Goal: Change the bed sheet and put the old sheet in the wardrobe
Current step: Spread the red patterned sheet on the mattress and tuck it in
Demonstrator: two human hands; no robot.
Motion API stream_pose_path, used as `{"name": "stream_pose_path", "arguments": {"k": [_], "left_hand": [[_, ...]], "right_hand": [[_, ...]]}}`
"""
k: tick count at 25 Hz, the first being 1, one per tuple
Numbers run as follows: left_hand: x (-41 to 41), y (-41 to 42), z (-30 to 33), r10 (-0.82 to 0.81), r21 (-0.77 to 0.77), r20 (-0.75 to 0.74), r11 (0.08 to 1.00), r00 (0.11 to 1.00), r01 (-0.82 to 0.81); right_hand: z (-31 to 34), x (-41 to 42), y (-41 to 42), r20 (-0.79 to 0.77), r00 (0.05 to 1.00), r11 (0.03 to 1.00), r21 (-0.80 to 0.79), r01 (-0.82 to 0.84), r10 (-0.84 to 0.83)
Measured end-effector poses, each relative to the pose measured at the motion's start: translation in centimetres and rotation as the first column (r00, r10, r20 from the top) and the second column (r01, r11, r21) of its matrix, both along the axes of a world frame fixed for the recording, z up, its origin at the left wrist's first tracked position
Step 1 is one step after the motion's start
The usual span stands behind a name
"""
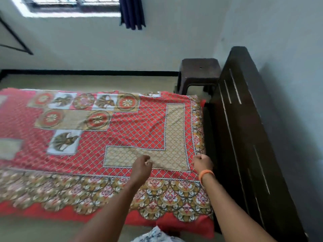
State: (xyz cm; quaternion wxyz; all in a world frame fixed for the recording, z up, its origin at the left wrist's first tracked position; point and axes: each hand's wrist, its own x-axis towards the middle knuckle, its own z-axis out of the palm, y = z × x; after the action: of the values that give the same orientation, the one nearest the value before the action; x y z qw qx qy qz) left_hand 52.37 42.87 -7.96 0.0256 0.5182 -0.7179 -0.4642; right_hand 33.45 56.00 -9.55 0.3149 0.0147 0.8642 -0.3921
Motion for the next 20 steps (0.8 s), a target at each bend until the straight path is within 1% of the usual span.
{"name": "stream_pose_path", "arguments": {"k": [2,4,7,9,12,14,17,20], "left_hand": [[4.0,-0.3,1.1,0.085,-0.036,0.025,0.996,0.996,-0.084],[8.1,-1.2,2.2,0.195,-0.066,0.022,0.979,0.981,-0.193],[15.1,-3.3,3.1,0.418,-0.07,-0.041,0.905,0.908,-0.42],[19.8,-4.6,3.6,0.571,-0.038,-0.088,0.817,0.816,-0.575],[27.9,-7.3,4.1,0.761,0.04,-0.115,0.646,0.638,-0.763],[33.7,-9.8,3.4,0.831,0.116,-0.114,0.555,0.544,-0.824],[42.1,-13.3,2.6,0.876,0.161,-0.108,0.482,0.47,-0.861],[50.3,-16.8,3.6,0.924,0.194,-0.125,0.38,0.362,-0.904]], "right_hand": [[0.8,2.3,-2.4,-0.016,0.998,0.998,-0.014,-0.068,0.068],[1.5,5.4,-5.3,-0.031,0.982,0.981,-0.032,-0.189,0.188],[3.1,11.8,-10.3,-0.038,0.942,0.939,-0.08,-0.335,0.333],[3.7,16.2,-13.7,-0.057,0.903,0.899,-0.088,-0.428,0.425],[4.4,24.5,-19.3,-0.056,0.833,0.829,-0.08,-0.553,0.551],[4.3,30.7,-23.0,-0.061,0.792,0.787,-0.088,-0.61,0.607],[4.2,40.0,-27.9,-0.004,0.767,0.761,-0.123,-0.637,0.641],[4.7,49.5,-32.9,0.04,0.746,0.74,-0.178,-0.649,0.665]]}}
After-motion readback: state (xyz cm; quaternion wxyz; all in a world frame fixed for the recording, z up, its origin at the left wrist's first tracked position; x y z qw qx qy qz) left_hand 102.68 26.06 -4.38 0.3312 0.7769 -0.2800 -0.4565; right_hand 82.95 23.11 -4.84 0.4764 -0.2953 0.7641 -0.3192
